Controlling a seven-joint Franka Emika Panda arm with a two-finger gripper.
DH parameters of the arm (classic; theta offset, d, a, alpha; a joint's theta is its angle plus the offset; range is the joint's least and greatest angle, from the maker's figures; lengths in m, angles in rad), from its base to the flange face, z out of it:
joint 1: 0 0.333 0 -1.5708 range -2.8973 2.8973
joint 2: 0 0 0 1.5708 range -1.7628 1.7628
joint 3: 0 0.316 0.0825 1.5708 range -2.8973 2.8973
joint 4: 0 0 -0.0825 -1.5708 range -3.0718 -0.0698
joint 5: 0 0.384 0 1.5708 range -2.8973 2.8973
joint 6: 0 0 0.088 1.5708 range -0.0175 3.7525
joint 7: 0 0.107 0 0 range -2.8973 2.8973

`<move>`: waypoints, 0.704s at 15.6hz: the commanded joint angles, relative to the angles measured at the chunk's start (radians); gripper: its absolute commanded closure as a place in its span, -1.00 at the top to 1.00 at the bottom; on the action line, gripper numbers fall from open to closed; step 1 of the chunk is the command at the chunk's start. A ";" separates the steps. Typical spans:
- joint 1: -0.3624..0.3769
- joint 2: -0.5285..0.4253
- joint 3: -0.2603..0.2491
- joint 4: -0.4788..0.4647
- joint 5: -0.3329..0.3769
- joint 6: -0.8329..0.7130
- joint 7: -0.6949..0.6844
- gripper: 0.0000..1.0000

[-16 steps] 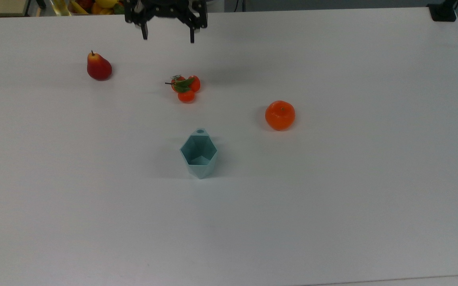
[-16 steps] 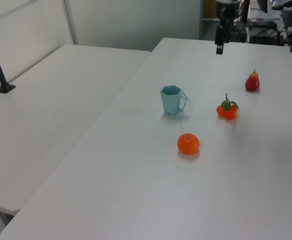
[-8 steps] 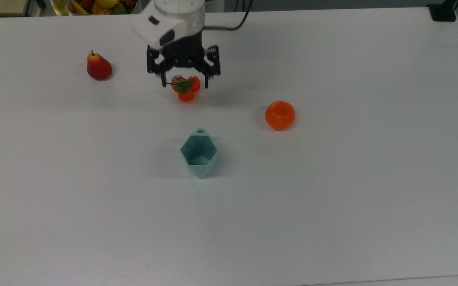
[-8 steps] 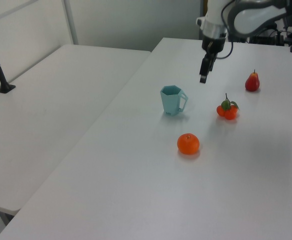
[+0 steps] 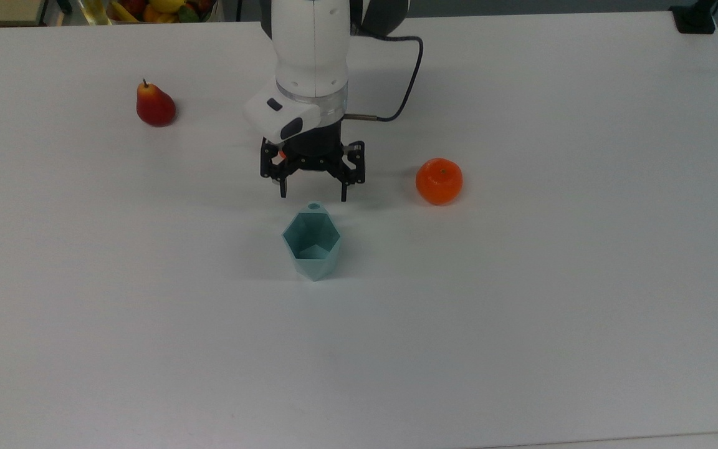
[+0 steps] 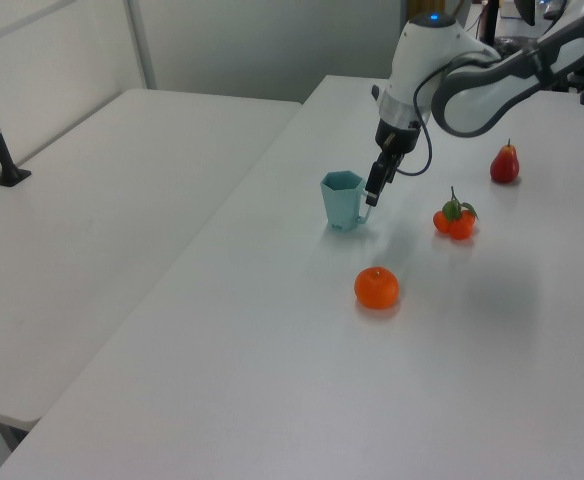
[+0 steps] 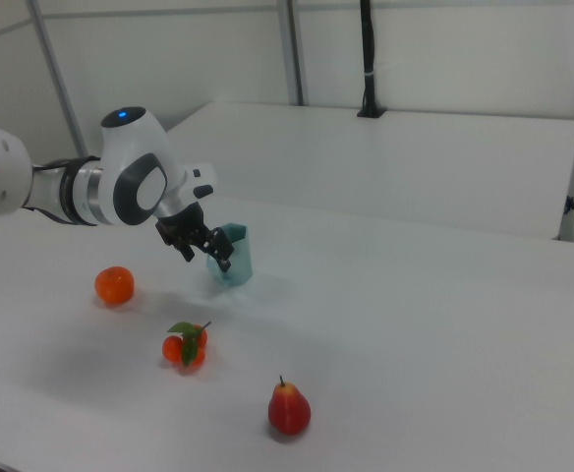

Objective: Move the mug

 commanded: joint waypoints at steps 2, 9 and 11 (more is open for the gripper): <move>0.013 0.048 -0.008 0.025 -0.041 0.041 0.047 0.48; 0.013 0.064 -0.008 0.026 -0.043 0.080 0.053 -0.37; 0.013 0.053 -0.008 0.025 -0.043 0.075 0.055 -0.70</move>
